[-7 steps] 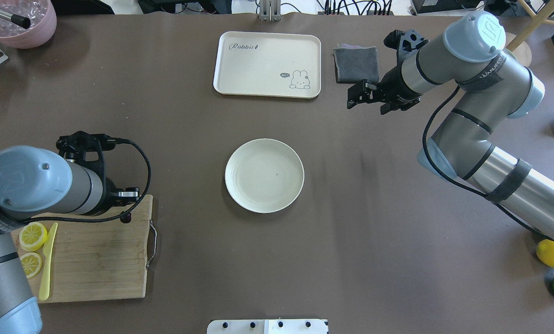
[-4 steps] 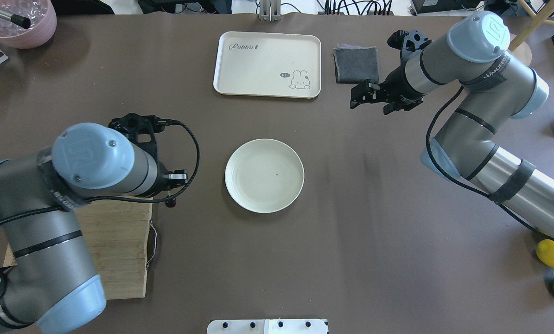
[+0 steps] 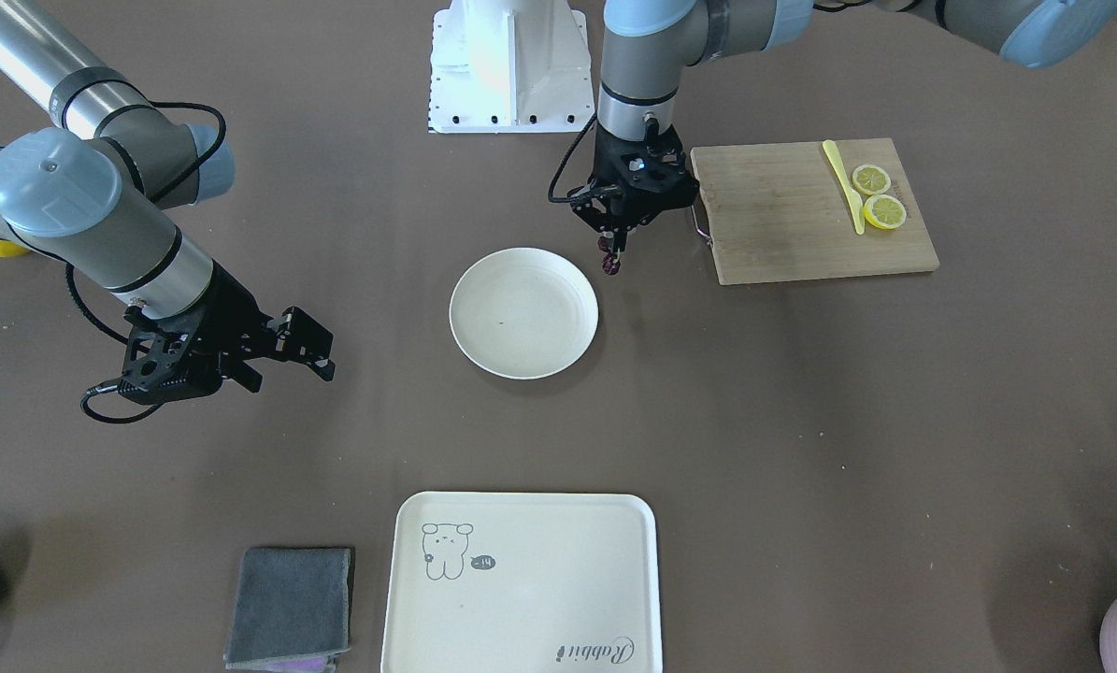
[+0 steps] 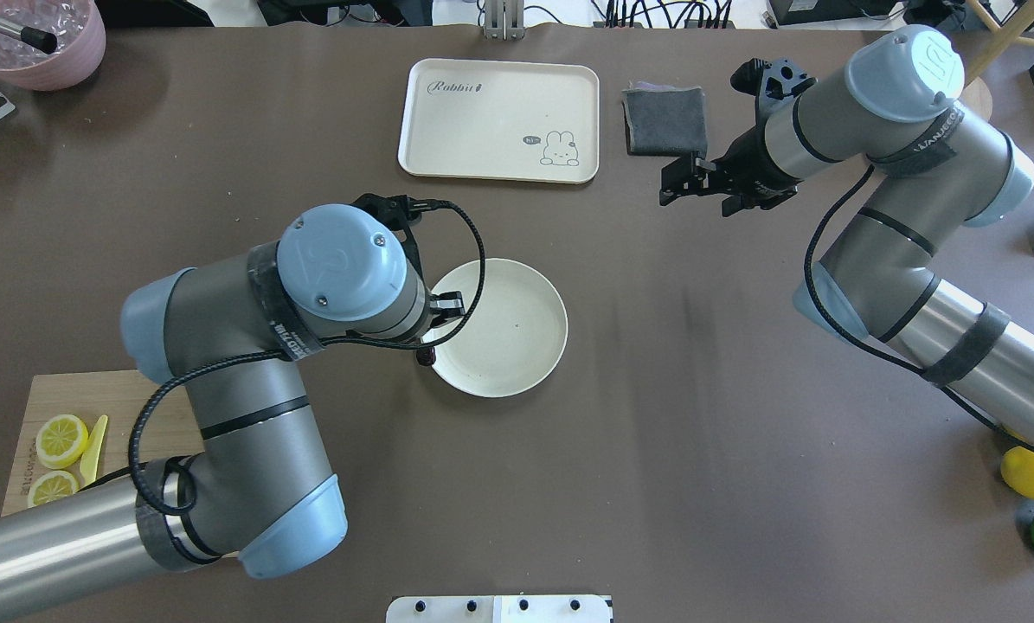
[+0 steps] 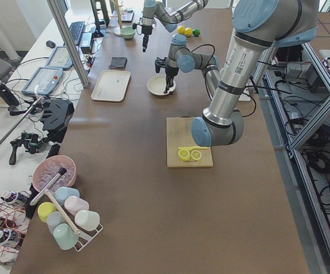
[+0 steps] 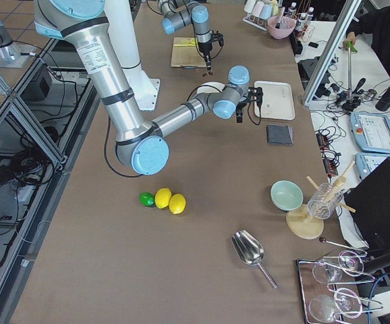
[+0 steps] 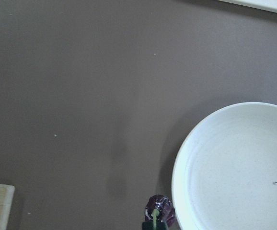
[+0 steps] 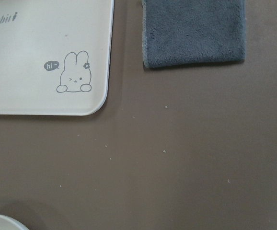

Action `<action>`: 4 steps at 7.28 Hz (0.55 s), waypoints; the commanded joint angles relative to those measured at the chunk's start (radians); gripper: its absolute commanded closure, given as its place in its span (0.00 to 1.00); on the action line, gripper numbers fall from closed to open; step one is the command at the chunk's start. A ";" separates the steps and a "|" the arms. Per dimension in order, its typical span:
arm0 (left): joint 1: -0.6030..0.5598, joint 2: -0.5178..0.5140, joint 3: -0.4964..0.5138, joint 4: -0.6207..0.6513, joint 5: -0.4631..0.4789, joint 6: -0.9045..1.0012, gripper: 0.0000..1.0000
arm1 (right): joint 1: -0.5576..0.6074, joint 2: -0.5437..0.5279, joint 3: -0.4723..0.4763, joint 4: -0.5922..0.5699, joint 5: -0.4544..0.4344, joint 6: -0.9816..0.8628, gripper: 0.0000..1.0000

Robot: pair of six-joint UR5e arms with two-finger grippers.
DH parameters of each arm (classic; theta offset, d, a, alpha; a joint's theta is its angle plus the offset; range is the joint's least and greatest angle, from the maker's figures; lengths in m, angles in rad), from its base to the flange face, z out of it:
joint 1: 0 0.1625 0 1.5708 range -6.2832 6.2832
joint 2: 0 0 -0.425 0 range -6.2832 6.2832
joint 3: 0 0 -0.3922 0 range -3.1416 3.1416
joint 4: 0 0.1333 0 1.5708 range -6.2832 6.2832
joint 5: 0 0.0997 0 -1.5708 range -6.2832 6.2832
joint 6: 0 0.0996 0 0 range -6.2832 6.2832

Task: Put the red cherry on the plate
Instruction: 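Carry the cherries with the left gripper over the white plate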

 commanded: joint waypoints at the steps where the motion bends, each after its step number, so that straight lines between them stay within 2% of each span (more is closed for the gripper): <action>1: 0.043 -0.052 0.141 -0.140 0.092 -0.022 1.00 | 0.000 -0.006 0.005 0.000 -0.003 0.002 0.00; 2: 0.049 -0.062 0.185 -0.195 0.097 -0.022 1.00 | -0.002 -0.006 0.005 0.000 -0.003 0.002 0.00; 4: 0.065 -0.082 0.202 -0.199 0.098 -0.040 1.00 | -0.003 -0.008 0.011 0.000 -0.005 0.003 0.00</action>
